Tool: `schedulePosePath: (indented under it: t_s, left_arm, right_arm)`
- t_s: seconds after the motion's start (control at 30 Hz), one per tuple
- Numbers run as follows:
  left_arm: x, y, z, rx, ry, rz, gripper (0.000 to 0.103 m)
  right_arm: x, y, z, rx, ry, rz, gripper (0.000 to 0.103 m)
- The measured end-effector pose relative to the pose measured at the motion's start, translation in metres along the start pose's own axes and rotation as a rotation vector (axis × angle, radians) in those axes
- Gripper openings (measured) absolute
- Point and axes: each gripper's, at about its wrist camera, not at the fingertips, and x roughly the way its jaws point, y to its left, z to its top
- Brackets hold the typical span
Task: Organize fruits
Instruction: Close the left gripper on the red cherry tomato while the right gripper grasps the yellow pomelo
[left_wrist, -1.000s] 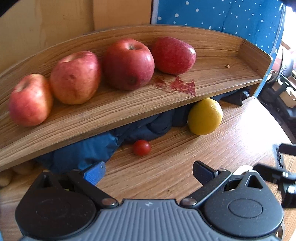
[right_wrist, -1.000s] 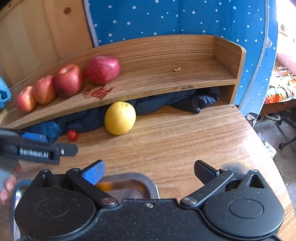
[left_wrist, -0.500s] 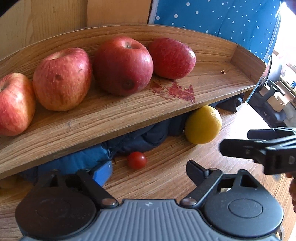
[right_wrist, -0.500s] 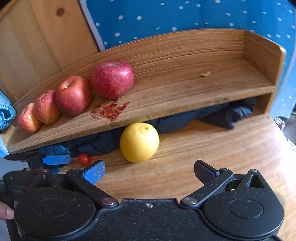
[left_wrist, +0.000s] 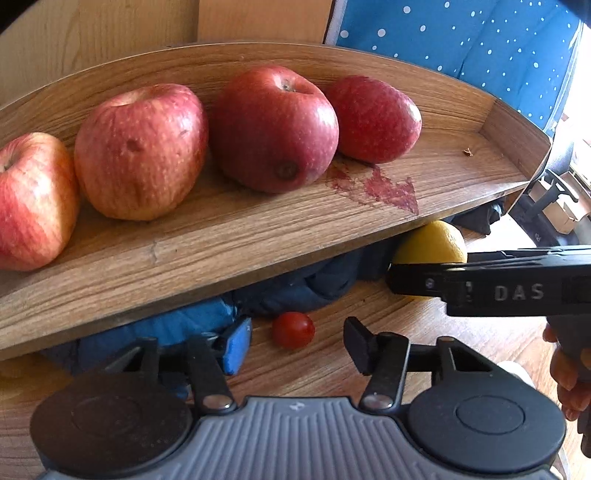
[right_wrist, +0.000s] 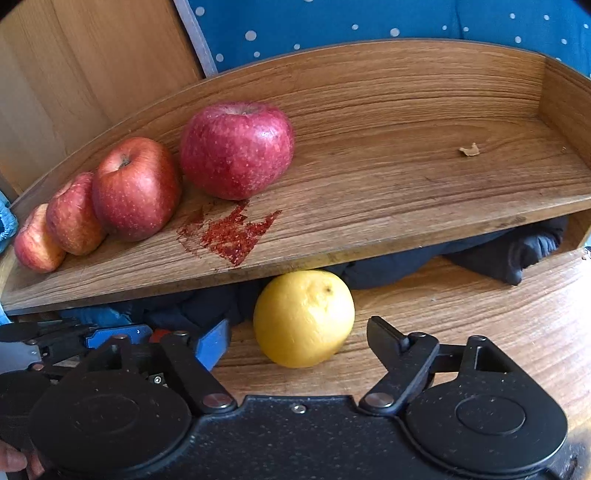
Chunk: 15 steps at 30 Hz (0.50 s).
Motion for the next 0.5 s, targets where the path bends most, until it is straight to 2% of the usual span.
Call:
schedulePosePath:
  t_s: [0.17,0.23,0.33,0.5]
  left_arm:
    - [-0.001,-0.002,-0.001,0.017,-0.007,0.014,0.040]
    - [-0.001,-0.002,-0.001,0.011,-0.007,0.016,0.038]
    - [0.002,-0.004,0.001,0.010,-0.006,0.026,0.033]
    - [0.000,-0.001,0.002,0.000,-0.004,0.031,0.027]
  right_arm:
    - [0.008,0.005,0.001,-0.003,0.006,-0.003,0.069]
    - [0.010,0.006,0.002,-0.003,0.005,-0.009,0.067]
    - [0.007,-0.002,0.000,0.043,-0.002,-0.008,0.060]
    - [0.003,-0.005,-0.003,0.049,-0.013,-0.012,0.059]
